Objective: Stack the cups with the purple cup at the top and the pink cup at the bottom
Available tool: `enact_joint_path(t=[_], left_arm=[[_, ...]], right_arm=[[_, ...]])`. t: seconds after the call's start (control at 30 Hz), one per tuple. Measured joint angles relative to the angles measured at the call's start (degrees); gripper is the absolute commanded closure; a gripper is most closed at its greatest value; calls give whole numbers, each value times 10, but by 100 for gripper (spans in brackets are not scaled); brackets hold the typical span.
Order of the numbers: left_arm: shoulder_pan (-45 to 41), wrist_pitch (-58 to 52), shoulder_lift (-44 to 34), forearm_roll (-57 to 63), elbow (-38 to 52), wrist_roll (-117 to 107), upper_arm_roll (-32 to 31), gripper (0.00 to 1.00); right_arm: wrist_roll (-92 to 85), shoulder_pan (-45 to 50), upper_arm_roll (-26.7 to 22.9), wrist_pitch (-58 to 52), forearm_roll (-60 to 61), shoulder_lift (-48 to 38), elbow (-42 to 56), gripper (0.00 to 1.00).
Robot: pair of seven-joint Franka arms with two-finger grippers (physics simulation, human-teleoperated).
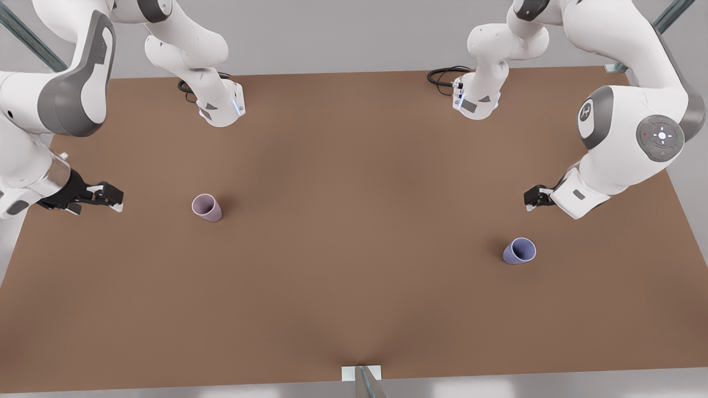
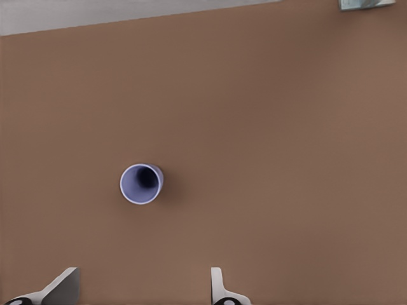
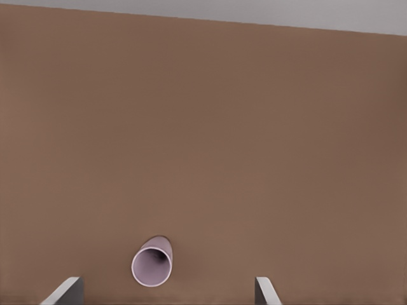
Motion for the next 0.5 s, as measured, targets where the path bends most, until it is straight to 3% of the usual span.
enact_joint_path(t=[0.1,0.27,0.5], left_arm=[[0,3,0,1,0,2,0,0],[0,5,3,-1,-5,4,0,0],[0,7,11,-3,-5,6,0,0]], right_arm=[[-4,0,2,5,-1,-6,-31,0],[-11,-6,3,43,4,-76,-214,0],[-28,-20,2,141,6,-110,-426,0]])
